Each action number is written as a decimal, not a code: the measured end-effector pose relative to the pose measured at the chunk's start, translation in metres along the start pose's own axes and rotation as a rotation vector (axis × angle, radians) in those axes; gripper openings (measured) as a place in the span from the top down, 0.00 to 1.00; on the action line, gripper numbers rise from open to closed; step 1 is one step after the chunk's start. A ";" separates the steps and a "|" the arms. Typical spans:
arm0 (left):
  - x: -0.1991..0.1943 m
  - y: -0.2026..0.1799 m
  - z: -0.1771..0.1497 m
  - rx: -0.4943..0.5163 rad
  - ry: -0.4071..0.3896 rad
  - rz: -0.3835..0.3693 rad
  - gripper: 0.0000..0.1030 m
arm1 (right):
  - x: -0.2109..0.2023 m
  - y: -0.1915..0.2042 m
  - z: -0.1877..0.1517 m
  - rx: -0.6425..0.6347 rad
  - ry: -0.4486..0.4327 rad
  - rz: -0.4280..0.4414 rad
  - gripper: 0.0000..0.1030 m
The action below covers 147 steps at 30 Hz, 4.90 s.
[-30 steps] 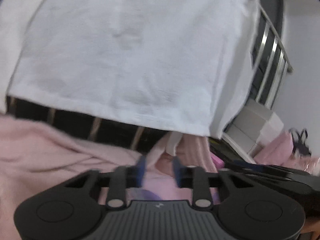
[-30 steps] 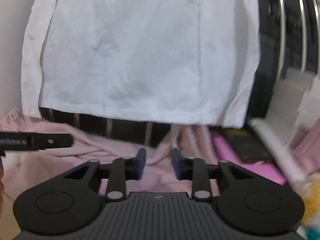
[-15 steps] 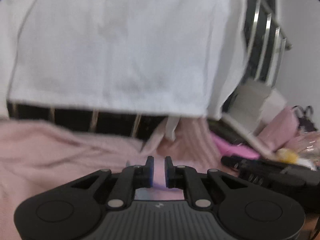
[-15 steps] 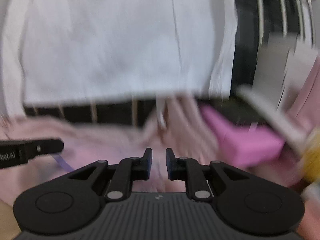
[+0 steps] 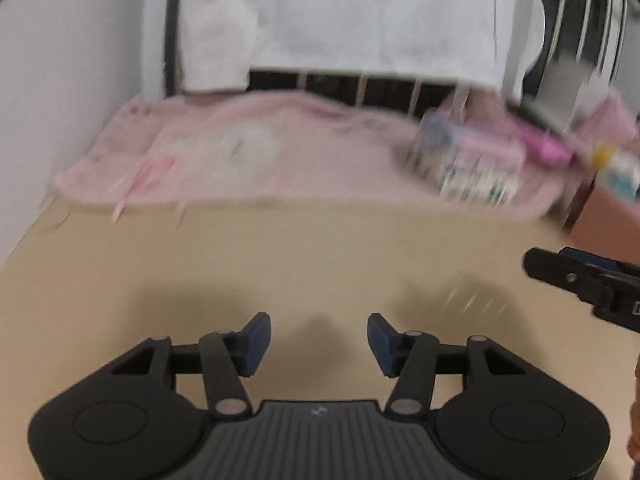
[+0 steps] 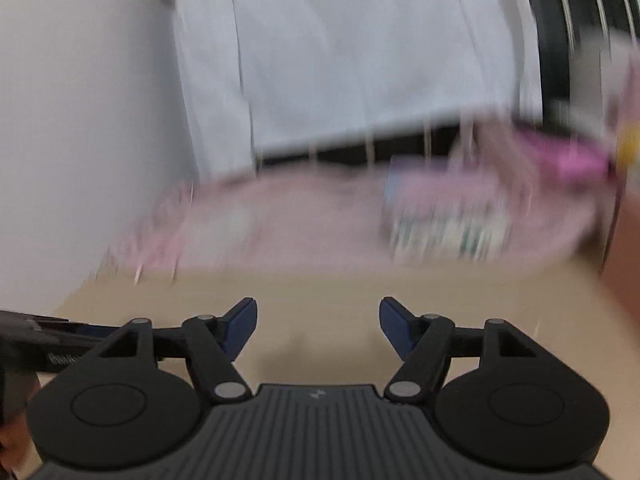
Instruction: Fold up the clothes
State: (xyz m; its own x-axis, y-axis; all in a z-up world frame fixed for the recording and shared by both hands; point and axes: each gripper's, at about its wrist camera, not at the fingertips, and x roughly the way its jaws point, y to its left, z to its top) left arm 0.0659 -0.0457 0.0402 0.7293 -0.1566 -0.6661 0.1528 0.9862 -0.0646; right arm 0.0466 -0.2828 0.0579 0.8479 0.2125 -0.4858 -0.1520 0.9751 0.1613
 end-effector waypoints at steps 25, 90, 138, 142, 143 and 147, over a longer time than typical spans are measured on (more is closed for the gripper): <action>-0.035 0.031 -0.078 -0.028 -0.029 0.150 0.00 | -0.004 0.087 -0.090 -0.075 0.180 -0.165 0.00; -0.041 0.030 -0.088 -0.031 -0.054 0.159 0.00 | -0.010 0.089 -0.091 -0.072 0.167 -0.157 0.01; -0.041 0.029 -0.087 -0.030 -0.054 0.160 0.00 | -0.010 0.089 -0.091 -0.072 0.168 -0.157 0.01; -0.040 0.030 -0.087 -0.029 -0.054 0.159 0.00 | -0.010 0.089 -0.091 -0.072 0.167 -0.157 0.01; -0.040 0.030 -0.087 -0.029 -0.054 0.159 0.00 | -0.010 0.089 -0.091 -0.072 0.167 -0.157 0.01; -0.040 0.029 -0.087 -0.029 -0.054 0.159 0.00 | -0.010 0.089 -0.091 -0.072 0.168 -0.157 0.01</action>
State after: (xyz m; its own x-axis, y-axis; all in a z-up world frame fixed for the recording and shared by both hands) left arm -0.0172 -0.0057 0.0003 0.7776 -0.0001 -0.6288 0.0135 0.9998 0.0164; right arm -0.0216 -0.1926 -0.0011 0.7687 0.0596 -0.6368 -0.0661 0.9977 0.0135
